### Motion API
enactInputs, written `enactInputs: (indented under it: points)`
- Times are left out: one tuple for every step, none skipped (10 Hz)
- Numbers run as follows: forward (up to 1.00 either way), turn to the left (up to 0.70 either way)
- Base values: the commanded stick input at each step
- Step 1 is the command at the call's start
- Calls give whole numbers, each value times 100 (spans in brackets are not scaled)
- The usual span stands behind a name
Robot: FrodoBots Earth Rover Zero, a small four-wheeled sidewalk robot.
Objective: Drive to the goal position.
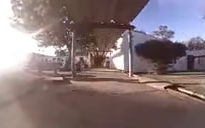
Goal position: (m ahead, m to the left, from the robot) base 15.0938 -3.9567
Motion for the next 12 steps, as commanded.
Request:
enactInputs:
  points:
    - [70, 0]
    - [70, 0]
    - [70, 0]
    - [70, 0]
    - [70, 0]
    - [70, 0]
    - [70, 0]
    - [70, 0]
    - [70, 0]
    - [70, 0]
    - [70, 0]
    - [70, 0]
